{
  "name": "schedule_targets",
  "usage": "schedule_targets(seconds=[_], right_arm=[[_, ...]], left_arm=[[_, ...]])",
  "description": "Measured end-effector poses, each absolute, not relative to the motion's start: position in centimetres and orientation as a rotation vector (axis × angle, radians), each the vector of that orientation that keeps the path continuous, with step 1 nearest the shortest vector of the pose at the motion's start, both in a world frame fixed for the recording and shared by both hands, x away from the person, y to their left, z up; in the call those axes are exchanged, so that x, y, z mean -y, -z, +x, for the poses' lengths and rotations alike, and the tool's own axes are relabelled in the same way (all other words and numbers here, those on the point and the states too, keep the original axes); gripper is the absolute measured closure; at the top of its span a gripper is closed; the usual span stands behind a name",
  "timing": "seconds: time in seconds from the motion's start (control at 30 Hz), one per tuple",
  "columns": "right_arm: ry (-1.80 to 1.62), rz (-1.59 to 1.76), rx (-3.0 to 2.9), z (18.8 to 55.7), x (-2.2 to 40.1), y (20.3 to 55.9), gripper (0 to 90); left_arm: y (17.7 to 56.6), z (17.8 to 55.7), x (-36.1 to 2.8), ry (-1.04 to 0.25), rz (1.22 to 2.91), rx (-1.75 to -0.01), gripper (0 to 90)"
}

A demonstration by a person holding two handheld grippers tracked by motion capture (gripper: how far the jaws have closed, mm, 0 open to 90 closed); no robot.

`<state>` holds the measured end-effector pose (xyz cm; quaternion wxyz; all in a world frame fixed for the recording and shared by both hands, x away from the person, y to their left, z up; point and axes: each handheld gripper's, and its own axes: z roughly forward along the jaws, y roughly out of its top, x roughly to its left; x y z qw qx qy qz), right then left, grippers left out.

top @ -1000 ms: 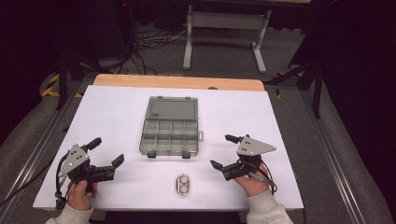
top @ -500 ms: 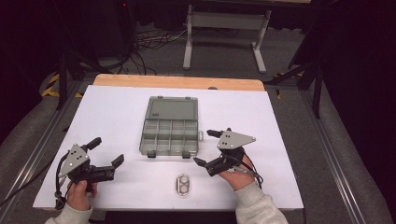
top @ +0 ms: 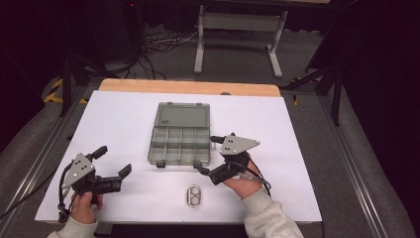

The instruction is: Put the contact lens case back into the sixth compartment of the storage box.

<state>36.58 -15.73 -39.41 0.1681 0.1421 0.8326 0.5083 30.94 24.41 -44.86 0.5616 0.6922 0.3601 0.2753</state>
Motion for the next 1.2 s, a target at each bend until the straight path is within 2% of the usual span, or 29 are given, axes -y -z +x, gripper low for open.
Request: schedule_targets(seconds=[0.6,1.2], right_arm=[[-1.4,0.313,-2.485,37.2,13.7,39.3,0.6],[-1.174,0.199,-2.692,36.5,12.7,38.9,2.0]], left_arm=[[44.8,30.9,-24.4,-0.651,1.633,-0.847,0.0],[44.8,30.9,-24.4,-0.65,1.637,-0.846,0.0]])
